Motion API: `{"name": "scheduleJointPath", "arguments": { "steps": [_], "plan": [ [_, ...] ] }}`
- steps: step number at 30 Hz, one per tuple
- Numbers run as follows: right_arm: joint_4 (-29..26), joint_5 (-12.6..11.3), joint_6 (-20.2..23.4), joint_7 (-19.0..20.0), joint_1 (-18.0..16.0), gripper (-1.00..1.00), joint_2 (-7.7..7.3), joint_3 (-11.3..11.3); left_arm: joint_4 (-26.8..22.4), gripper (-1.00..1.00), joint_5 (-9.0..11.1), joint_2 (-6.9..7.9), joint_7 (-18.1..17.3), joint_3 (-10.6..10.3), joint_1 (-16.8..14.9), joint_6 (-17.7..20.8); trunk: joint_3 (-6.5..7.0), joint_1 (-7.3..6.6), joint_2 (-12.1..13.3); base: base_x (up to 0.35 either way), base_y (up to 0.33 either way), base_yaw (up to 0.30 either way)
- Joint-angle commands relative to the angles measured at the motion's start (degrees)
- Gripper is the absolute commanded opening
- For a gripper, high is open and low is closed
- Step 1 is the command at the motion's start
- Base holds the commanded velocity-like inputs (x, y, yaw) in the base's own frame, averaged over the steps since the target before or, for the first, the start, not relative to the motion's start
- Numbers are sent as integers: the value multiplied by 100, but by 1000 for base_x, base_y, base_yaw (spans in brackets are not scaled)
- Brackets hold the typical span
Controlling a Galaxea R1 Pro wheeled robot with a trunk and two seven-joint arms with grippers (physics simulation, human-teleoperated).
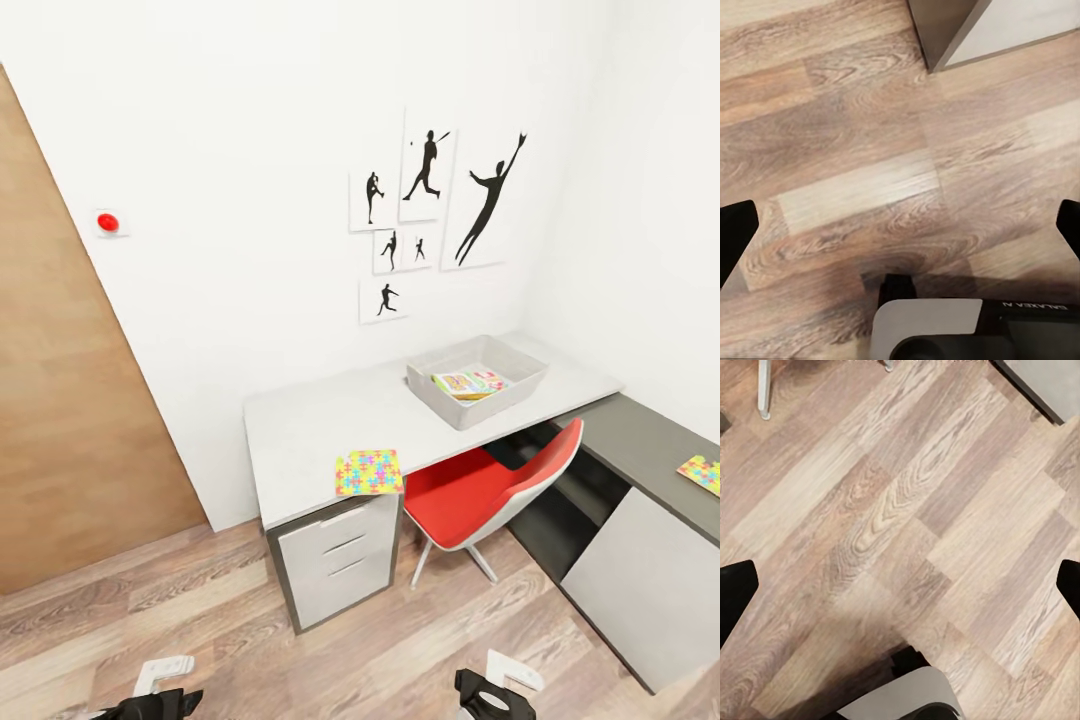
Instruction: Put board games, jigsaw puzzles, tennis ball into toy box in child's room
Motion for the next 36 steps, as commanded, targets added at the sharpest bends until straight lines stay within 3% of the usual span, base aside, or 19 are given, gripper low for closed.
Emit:
{"name": "scheduleJointPath", "arguments": {
  "steps": [1, 9, 28, 36],
  "plan": [
    [-1, -60, -38, -27, -6, 100, -5, 46, 6, 100, -60, -1, -13, 45, -6, -23, -13, 3, -12, 37, -48, 181],
    [22, -59, -44, -27, -4, 100, -11, 53, 6, 100, -60, -10, -13, 45, 2, -23, -30, 3, -12, 95, -101, 186],
    [34, -60, -44, -20, -4, 100, -11, 58, 5, 100, -18, -10, -17, 49, 3, -20, -33, 3, -12, 5, -5, 9],
    [34, -60, -44, 0, -3, 100, -11, 56, -55, 100, 67, 22, -234, 132, -83, 239, -33, 3, -12, 0, 0, 0]
  ]
}}
